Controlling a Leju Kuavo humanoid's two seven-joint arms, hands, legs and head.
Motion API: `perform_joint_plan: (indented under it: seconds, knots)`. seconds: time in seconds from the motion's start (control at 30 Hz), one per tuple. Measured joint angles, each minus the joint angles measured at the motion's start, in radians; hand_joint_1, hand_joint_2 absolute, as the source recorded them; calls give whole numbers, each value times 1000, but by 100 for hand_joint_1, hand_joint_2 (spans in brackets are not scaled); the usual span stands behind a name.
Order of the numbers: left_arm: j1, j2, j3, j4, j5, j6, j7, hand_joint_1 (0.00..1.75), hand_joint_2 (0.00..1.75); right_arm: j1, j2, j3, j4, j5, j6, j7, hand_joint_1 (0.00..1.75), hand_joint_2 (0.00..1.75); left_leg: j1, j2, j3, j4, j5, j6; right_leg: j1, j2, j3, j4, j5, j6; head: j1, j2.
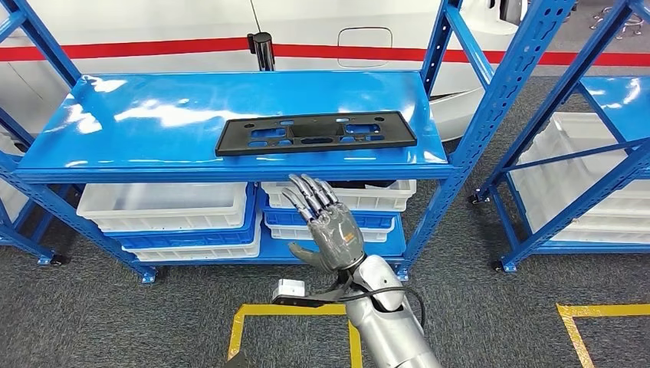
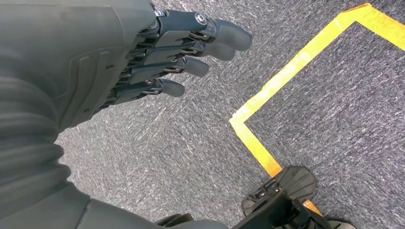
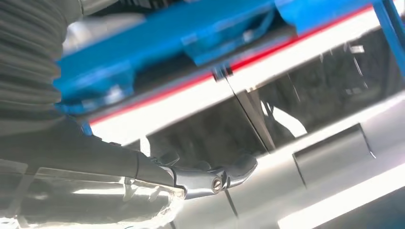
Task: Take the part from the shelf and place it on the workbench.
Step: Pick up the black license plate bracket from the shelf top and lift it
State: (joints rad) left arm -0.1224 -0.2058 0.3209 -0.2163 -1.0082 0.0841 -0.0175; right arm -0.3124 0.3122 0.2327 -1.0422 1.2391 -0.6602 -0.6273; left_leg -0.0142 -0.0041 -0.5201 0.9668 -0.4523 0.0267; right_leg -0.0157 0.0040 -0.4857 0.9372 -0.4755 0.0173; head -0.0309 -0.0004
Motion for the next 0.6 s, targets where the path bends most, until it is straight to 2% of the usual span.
perform_joint_plan:
  seconds: [0.1,0.17,0.23,0.3,0.37,0.5,0.6]
  knots:
    - [0,-1,1,0,-6,5,2,0,175,16,13,-4,-105,56,-8,-12,0,175,0,0,0,0,0,0,0,0,0,0,0,0,0,0]
    - [0,-3,2,0,-10,10,4,0,87,17,19,-3,-171,93,-13,-13,0,175,0,0,0,0,0,0,0,0,0,0,0,0,0,0]
    - [0,-5,3,0,-14,13,7,0,87,11,22,6,-229,132,-17,-2,0,175,0,0,0,0,0,0,0,0,0,0,0,0,0,0]
    - [-1,-7,3,0,-18,15,9,0,175,-5,17,26,-268,168,-21,27,0,175,0,0,0,0,0,0,0,0,0,0,0,0,0,0]
    - [-2,-9,3,0,-22,16,12,0,175,-27,5,54,-288,192,-21,71,0,175,0,0,0,0,0,0,0,0,0,0,0,0,0,0]
    - [-4,-12,3,0,-26,16,15,0,0,-81,-21,130,-296,220,-22,178,0,175,0,0,0,0,0,0,0,0,0,0,0,0,0,0]
    - [-6,-15,5,0,-31,15,14,0,0,-119,-42,194,-294,232,-22,256,0,175,0,0,0,0,0,0,0,0,0,0,0,0,0,0]
